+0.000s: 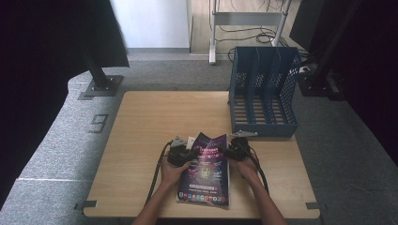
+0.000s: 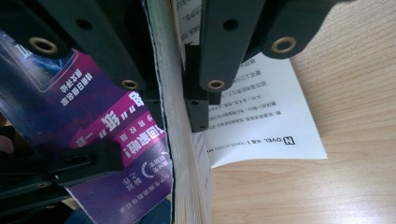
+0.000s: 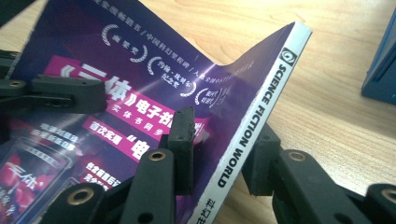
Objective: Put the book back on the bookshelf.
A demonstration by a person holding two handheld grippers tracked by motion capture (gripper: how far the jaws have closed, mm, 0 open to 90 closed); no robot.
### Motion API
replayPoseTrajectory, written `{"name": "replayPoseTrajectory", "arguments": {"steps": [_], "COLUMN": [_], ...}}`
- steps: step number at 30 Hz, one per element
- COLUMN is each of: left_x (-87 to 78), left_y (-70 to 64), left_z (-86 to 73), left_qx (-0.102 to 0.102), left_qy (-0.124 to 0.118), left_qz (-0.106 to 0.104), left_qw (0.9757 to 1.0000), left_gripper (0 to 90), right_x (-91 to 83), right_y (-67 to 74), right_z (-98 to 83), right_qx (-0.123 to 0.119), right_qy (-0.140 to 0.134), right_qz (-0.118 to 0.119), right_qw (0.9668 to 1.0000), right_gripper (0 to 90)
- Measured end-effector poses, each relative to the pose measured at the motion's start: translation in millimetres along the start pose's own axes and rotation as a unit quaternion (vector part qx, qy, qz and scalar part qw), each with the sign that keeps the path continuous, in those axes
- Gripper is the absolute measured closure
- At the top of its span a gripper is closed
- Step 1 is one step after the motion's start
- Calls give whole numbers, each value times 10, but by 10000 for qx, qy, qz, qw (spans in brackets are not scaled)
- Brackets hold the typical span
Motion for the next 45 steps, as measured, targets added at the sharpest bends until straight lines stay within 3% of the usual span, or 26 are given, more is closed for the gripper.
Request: {"name": "replayPoseTrajectory", "arguments": {"steps": [10,19,30,45], "left_x": [-168,-298,-374,-532], "left_y": [-28,-77,-85,-161], "left_z": [176,315,366,508], "left_qx": [-55,47,83,179], "left_qy": [-324,-550,-669,-962], "left_qz": [-132,-113,-145,-182], "left_qw": [9994,9984,9976,9950], "left_gripper": [852,854,855,859], "right_x": [-257,-438,-524,-704], "right_y": [197,351,430,539], "right_z": [112,212,249,314], "right_qx": [-306,-577,-710,-966], "right_qy": [-594,-971,-1175,-1609], "right_qz": [8,92,188,274], "right_qw": [9978,9936,9904,9819], "right_gripper": [706,720,729,752]}}
Point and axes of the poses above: each handheld gripper's, and its own axes: x roughly forward along the jaws, z roughly out of its top, y roughly to its left, the point moved 3 cm from there along x, roughly forward along the jaws, and after that the axes turned 6 degrees about z, right-handed, at the moved point
